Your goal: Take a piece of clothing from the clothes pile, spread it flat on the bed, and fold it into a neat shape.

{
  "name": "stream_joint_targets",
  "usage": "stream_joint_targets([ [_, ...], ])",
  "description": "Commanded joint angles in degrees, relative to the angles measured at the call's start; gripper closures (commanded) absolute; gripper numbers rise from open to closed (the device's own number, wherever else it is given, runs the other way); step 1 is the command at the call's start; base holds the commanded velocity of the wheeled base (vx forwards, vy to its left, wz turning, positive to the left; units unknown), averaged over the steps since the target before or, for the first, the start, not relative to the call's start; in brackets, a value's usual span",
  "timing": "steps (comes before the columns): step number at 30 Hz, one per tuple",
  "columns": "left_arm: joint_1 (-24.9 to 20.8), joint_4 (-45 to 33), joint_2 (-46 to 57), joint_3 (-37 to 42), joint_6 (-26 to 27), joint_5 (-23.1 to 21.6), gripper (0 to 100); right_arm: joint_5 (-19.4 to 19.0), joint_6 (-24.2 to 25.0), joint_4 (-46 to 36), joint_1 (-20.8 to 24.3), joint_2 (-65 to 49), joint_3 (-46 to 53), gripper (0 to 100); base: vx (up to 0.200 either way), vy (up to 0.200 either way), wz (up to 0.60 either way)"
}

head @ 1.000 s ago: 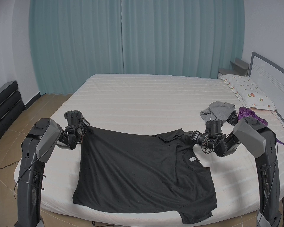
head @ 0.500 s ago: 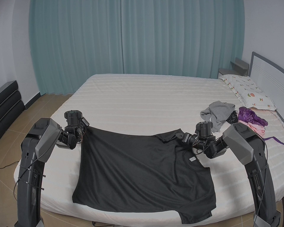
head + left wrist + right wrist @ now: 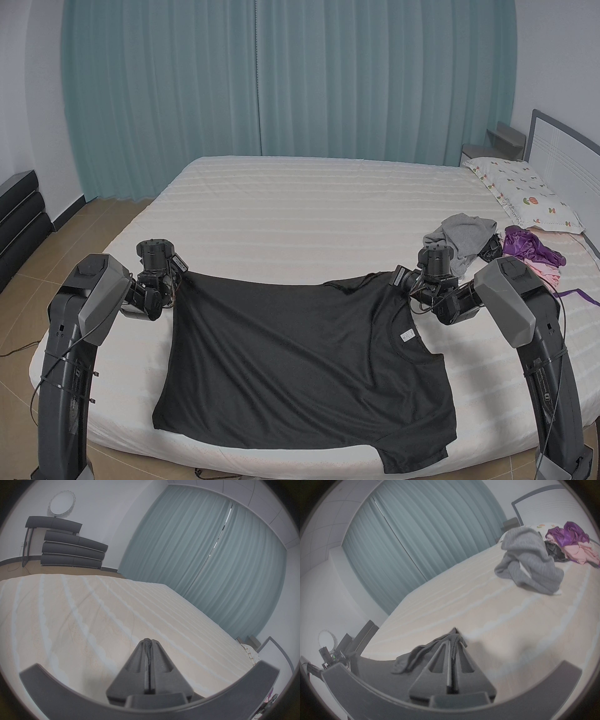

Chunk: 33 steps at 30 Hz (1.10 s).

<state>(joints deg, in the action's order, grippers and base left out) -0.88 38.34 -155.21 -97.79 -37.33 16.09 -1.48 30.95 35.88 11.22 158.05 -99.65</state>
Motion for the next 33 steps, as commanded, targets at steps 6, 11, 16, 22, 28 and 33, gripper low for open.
stream_joint_targets([
  [6,0.4,3.8,-2.3,-2.0,-0.4,0.4,100,3.5,0.4,0.2,-2.5,0.6,-7.8,100,0.0,0.0,0.0],
  [11,0.4,4.4,-4.7,-4.7,-0.5,0.4,100,4.8,0.3,0.2,-3.2,1.8,-9.6,100,0.0,0.0,0.0],
  [16,0.3,4.3,-6.6,-6.4,-0.4,0.3,100,5.3,-0.2,0.2,-3.3,4.6,-10.7,100,0.0,0.0,0.0],
  [22,0.0,3.9,-8.4,-8.5,-0.3,0.3,100,5.8,-0.7,0.3,-3.1,7.5,-12.4,100,0.0,0.0,0.0],
  [28,-0.2,3.8,-9.1,-8.6,-0.1,-0.2,100,5.8,-0.8,0.2,-3.2,8.8,-12.2,100,0.0,0.0,0.0],
  [33,-0.4,3.9,-9.9,-8.6,0.1,-0.2,0,5.9,-0.8,0.2,-2.8,10.2,-11.7,0,0.0,0.0,0.0],
])
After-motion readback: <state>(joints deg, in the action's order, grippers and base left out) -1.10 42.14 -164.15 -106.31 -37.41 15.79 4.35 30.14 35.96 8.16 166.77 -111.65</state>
